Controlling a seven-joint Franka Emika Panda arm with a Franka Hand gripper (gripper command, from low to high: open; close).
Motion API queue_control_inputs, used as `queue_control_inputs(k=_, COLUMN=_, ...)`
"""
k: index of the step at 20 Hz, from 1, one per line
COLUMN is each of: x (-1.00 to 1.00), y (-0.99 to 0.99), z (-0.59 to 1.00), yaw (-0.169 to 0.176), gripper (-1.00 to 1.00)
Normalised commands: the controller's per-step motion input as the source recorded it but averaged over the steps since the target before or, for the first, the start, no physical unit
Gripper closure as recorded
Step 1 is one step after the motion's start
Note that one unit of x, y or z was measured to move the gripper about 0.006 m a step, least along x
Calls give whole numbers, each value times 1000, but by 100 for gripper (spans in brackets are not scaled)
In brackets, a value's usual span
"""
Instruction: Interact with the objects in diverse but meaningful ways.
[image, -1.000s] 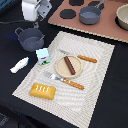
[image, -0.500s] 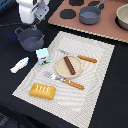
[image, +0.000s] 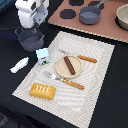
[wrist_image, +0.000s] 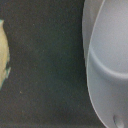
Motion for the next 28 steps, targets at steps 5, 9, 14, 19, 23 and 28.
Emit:
queue_control_inputs(k=5, x=-11, y=114, z=-290, yaw=-26, gripper=-100)
queue_control_inputs(k=9, x=-63, y=238, z=-225, yaw=-8, gripper=-100)
queue_control_inputs(k=14, x=-80, y=232, z=-262, yaw=0, gripper=-100)
queue_control_inputs(k=19, x=-66, y=226, z=-277, yaw=0, gripper=-100)
queue_control_inputs(k=23, x=-65, y=203, z=-298, yaw=0, gripper=-100)
queue_control_inputs(k=28, x=-94, y=171, z=-293, yaw=0, gripper=100)
